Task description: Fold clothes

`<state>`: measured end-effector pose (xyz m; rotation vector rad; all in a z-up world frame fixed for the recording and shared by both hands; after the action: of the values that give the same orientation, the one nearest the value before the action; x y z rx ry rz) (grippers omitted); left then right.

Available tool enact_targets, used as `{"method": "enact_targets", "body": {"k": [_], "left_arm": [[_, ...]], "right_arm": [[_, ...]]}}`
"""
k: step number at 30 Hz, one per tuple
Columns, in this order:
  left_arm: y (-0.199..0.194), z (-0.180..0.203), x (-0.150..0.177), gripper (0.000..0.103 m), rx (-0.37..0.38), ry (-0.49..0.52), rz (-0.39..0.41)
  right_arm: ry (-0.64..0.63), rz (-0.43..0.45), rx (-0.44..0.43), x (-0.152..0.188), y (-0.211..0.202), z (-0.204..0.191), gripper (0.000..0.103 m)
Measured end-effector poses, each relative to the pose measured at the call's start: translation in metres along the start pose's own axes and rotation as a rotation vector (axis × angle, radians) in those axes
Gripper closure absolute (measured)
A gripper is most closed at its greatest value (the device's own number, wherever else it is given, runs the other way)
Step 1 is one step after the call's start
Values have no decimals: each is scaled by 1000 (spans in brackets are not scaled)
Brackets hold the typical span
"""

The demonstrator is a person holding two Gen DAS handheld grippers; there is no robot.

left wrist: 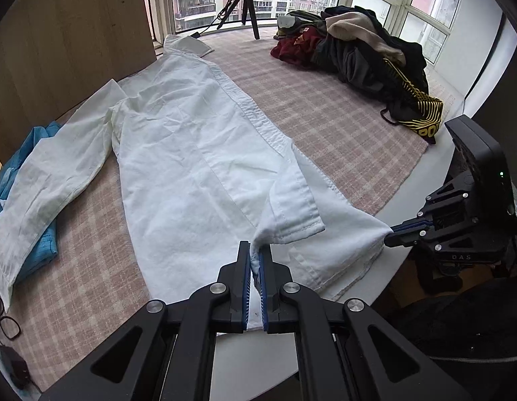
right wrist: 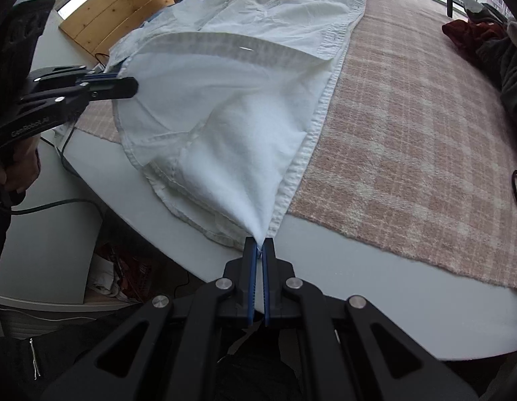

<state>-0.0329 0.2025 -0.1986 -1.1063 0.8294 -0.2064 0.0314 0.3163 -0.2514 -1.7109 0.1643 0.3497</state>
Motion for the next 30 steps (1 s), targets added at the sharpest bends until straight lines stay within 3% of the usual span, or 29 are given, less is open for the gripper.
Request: {"method": "enact_targets", "body": {"k": [3, 5, 6, 8, 10, 12, 14, 16, 19, 22, 27, 28, 30], "left_arm": [[-1, 2, -2, 99, 17, 0, -2], [-5, 7, -3, 99, 24, 16, -4], [-8, 10, -3, 99, 38, 24, 1], [-16, 18, -4, 98, 67, 40, 10], [-26, 26, 0, 90, 90, 65, 12], [-35, 33, 4, 79, 112, 88, 14], [-43, 25, 11, 78, 106, 68, 16], [-42, 2, 20, 78, 52, 20, 7], [-26, -48, 41, 79, -95, -83, -69], [-13, -84, 58, 79, -153, -178, -107], [0, -98, 63, 78, -109, -243, -96], [3, -98, 62, 78, -97, -247, -94], [10, -95, 62, 77, -109, -231, -112]], "right_arm": [[16, -60, -101, 2, -2, -2, 97], [-1, -89, -162, 4, -9, -7, 90], [5, -80, -189, 3, -15, -6, 87], [70, -25, -247, -7, -28, 5, 69], [172, 8, -269, -22, -27, 28, 68], [211, 29, -254, -39, -17, 43, 68], [218, 42, -233, -57, -5, 52, 68], [187, 35, -203, -75, 10, 50, 68], [113, 22, -112, -95, 29, 45, 68], [74, 8, -78, -106, 40, 42, 68], [60, 3, -53, -109, 41, 49, 68], [56, 5, -45, -109, 41, 49, 70], [47, 10, -29, -109, 41, 49, 89]]}}
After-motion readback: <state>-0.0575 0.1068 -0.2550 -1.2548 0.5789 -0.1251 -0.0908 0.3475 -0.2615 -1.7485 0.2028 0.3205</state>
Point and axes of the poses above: each gripper's, at about its wrist camera, not at the fingertips, and y roughly the way its jaws point, z to its right, x to its underside, the point moved 7 cm from there along y, roughly the way its jaws point, and after that the axes turned 8 degrees about x, right-handed, at the moved point
